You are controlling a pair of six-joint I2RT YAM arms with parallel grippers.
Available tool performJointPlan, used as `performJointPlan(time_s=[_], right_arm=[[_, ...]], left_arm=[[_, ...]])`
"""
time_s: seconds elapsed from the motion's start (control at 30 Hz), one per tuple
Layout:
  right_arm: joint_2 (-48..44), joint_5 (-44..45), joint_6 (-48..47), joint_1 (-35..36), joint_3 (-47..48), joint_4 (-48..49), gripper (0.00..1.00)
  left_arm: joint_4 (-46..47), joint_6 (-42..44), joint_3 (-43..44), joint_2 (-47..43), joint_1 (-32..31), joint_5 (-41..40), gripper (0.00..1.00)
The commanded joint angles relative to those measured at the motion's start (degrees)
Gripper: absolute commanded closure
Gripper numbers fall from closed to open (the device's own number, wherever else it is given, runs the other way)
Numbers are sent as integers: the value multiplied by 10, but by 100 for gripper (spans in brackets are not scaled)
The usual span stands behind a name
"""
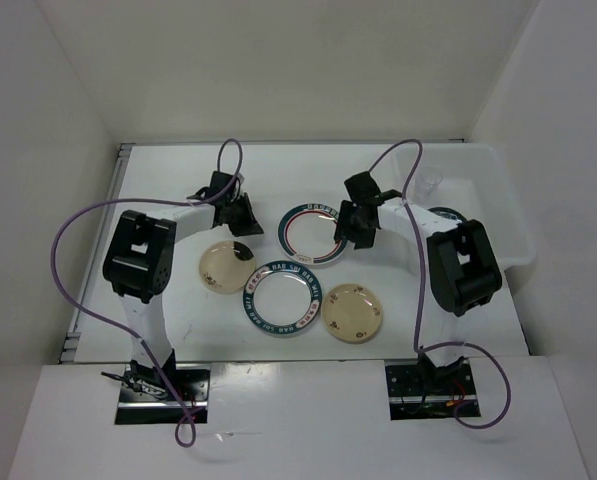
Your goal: Place the mixed dishes into the plastic bin
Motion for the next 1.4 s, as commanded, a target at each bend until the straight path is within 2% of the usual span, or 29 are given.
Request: performJointPlan(time_s=[0.0, 0.37, 0.8, 1.0, 1.2, 1.37], right_arm=[[29, 18, 18, 0, 4, 41, 39], [68, 4, 40, 0, 4, 92, 41], [102, -9, 58, -5, -12, 156, 44], [113, -54, 63, -11, -12, 202, 53], [113, -116, 63, -11, -7, 240, 70], [113, -147, 58, -11, 4, 260, 73]], left_arm=[[20, -10, 21, 16, -7, 4, 100], [26, -10, 31, 45, -13, -2, 100], [15, -15, 81, 105, -52, -13, 100], [10, -15, 81, 105, -52, -23, 100], [-3, -15, 86, 110, -52, -29, 100], [-8, -15, 97, 115, -52, -29, 100]])
